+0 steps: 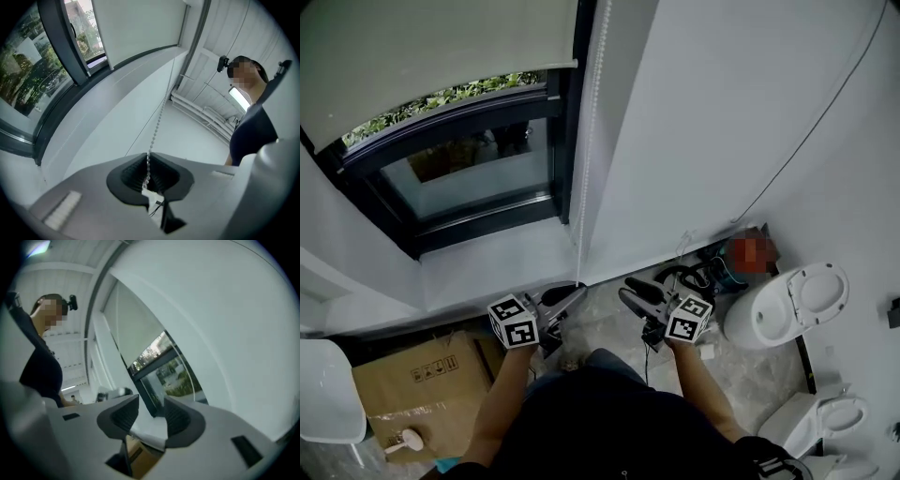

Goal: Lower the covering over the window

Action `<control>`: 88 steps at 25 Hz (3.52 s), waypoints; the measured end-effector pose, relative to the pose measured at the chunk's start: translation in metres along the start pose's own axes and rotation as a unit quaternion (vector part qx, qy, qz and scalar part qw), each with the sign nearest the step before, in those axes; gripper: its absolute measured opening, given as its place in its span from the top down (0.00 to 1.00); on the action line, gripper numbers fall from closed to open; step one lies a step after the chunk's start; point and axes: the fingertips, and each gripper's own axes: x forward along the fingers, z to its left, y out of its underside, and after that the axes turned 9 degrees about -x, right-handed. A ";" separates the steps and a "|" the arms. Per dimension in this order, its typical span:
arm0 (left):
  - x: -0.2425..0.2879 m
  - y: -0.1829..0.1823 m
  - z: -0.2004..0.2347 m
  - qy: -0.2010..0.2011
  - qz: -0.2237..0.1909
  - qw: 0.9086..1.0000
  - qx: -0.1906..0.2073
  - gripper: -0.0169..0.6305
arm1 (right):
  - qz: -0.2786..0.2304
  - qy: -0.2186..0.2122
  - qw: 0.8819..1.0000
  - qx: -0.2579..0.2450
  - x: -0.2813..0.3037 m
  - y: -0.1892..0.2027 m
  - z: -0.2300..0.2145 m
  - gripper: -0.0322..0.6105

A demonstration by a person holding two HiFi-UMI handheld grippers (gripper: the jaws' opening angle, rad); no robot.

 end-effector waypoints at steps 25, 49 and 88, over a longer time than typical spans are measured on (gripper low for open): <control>0.002 0.000 -0.001 0.009 -0.001 1.000 0.003 0.94 | -0.059 -0.103 0.966 -0.231 0.117 -0.257 0.100 0.89; -0.021 0.056 0.040 -0.062 0.061 0.995 -0.042 0.94 | 0.038 -0.062 0.985 -0.154 0.120 -0.141 0.058 0.93; -0.007 -0.132 -0.046 -0.209 -0.029 0.926 0.312 0.40 | 0.037 -0.049 0.987 -0.151 0.102 -0.118 0.060 0.93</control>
